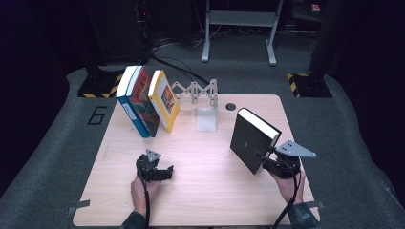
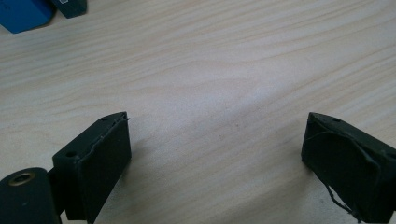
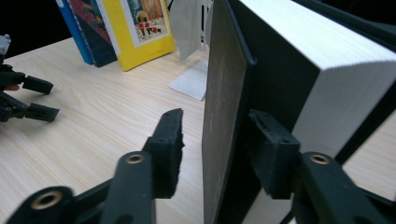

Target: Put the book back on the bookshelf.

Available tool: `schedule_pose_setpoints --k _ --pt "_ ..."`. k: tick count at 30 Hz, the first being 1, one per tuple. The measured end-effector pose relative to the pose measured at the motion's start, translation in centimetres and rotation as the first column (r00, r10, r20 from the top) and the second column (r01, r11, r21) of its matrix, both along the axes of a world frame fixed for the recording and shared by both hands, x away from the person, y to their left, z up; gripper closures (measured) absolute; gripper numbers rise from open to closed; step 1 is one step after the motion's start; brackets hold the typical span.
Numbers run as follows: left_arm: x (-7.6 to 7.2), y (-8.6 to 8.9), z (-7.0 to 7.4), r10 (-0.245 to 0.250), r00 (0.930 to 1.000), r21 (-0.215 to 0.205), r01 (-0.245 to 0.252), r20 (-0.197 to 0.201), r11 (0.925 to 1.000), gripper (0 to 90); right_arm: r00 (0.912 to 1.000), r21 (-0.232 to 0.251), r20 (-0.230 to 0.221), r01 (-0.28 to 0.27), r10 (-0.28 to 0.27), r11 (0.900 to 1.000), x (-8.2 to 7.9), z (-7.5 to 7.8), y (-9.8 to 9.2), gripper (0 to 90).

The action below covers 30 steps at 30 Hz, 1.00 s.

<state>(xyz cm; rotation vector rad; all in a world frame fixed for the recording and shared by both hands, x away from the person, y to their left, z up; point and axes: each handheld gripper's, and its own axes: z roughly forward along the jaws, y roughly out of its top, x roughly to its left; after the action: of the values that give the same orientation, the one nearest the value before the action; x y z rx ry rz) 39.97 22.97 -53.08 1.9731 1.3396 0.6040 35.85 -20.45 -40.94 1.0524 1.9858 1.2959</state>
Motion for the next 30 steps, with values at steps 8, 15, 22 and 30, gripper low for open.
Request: schedule_pose_setpoints --k 8,15,22,30 --pt "0.0 0.0 0.0 0.000 1.0000 0.000 0.000 0.000 1.0000 7.9 0.9995 -0.007 -0.029 0.014 -0.014 1.000 -0.6 -0.5 -1.1 47.1" --pt "0.0 0.0 0.0 -0.001 1.0000 -0.001 0.001 0.000 1.0000 7.9 0.9987 -0.003 -0.041 0.030 -0.030 1.000 -0.9 -0.8 -1.5 44.3" --pt "0.0 0.0 0.0 -0.001 1.0000 0.000 0.001 0.000 1.0000 7.8 0.9952 0.004 -0.032 0.093 -0.093 0.996 -1.8 -0.9 -2.4 17.1" --pt "0.0 0.0 0.0 0.000 1.0000 0.000 0.000 0.000 1.0000 7.9 0.9882 0.033 -0.108 0.113 -0.108 0.993 1.2 -0.6 -2.1 6.8"
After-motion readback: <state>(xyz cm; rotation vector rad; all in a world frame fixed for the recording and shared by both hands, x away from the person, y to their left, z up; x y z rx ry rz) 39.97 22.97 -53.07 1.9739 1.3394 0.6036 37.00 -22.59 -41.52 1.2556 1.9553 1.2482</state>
